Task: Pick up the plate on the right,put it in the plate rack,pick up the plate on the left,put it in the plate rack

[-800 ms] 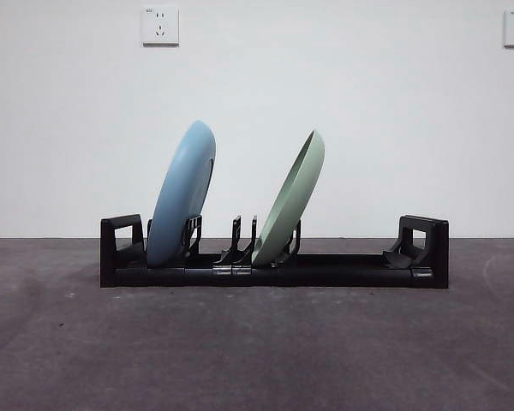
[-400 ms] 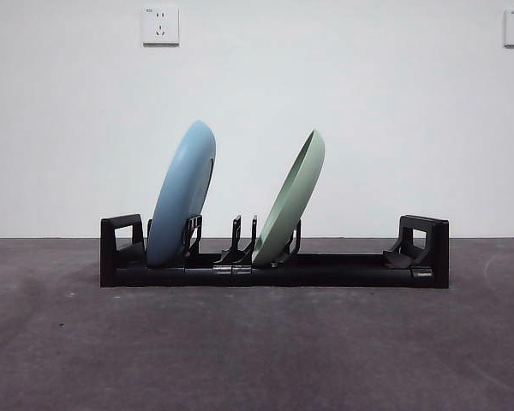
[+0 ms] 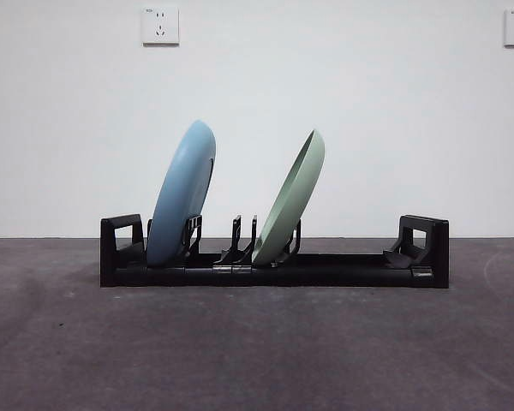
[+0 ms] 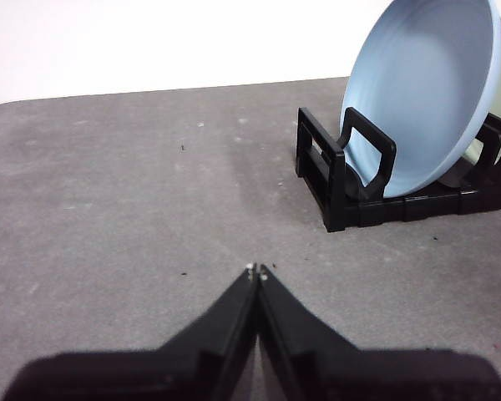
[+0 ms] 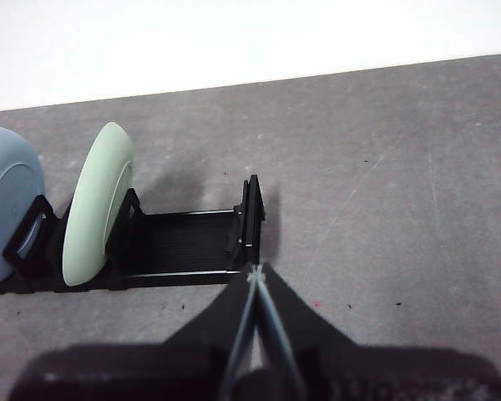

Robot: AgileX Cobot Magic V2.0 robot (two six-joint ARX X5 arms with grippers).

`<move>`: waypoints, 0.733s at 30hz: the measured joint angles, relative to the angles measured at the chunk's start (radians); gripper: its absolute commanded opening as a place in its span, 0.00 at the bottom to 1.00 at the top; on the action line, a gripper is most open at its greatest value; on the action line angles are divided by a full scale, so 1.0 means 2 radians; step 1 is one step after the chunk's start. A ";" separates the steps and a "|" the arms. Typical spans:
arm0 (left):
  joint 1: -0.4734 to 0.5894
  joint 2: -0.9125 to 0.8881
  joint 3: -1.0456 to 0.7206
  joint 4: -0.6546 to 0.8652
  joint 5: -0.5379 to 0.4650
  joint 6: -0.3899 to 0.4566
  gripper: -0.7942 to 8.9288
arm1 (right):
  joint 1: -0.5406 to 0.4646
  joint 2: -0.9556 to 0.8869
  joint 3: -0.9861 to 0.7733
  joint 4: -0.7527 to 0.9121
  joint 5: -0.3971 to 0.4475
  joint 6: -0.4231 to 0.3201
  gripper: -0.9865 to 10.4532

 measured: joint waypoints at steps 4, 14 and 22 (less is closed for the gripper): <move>0.000 0.000 0.000 0.000 0.000 0.000 0.08 | 0.000 0.000 0.000 0.000 0.000 0.000 0.09; 0.000 0.000 0.000 0.000 0.000 0.000 0.08 | -0.012 -0.040 -0.023 0.026 -0.010 -0.047 0.09; 0.000 0.000 0.000 0.000 0.000 0.000 0.08 | -0.089 -0.170 -0.221 0.228 -0.093 -0.086 0.09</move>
